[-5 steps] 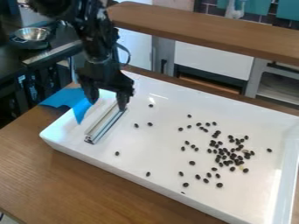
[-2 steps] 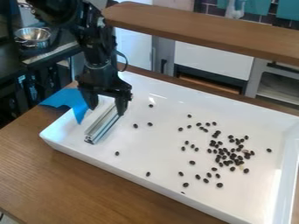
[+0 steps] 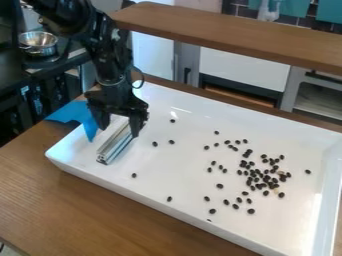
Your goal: Sweep into pile
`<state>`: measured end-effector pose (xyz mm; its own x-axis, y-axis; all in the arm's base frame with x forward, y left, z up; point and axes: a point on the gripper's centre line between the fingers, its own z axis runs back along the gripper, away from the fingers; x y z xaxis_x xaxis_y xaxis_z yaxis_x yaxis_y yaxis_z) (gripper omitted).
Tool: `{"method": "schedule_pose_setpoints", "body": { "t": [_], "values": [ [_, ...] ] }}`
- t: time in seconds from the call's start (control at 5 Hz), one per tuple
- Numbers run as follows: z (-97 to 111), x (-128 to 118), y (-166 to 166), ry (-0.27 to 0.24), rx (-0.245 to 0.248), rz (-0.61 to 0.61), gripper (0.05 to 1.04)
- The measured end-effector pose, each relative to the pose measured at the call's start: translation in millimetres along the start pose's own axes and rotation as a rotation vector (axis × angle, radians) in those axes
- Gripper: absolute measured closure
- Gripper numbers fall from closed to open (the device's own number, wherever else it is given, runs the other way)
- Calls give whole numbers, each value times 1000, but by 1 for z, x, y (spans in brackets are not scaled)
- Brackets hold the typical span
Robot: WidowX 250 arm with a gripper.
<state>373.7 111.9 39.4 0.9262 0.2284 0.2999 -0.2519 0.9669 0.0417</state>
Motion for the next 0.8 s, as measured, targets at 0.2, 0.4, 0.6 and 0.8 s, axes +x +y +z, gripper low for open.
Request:
{"method": "schedule_pose_setpoints", "body": {
  "t": [0.2,0.4,0.6,0.8],
  "values": [
    [-12,-10,-2,55,-2,7,430],
    [-9,-6,-7,56,-1,10,704],
    [-11,-6,-16,88,18,13,721],
    [-10,-8,-31,123,-9,22,721]
  ]
}}
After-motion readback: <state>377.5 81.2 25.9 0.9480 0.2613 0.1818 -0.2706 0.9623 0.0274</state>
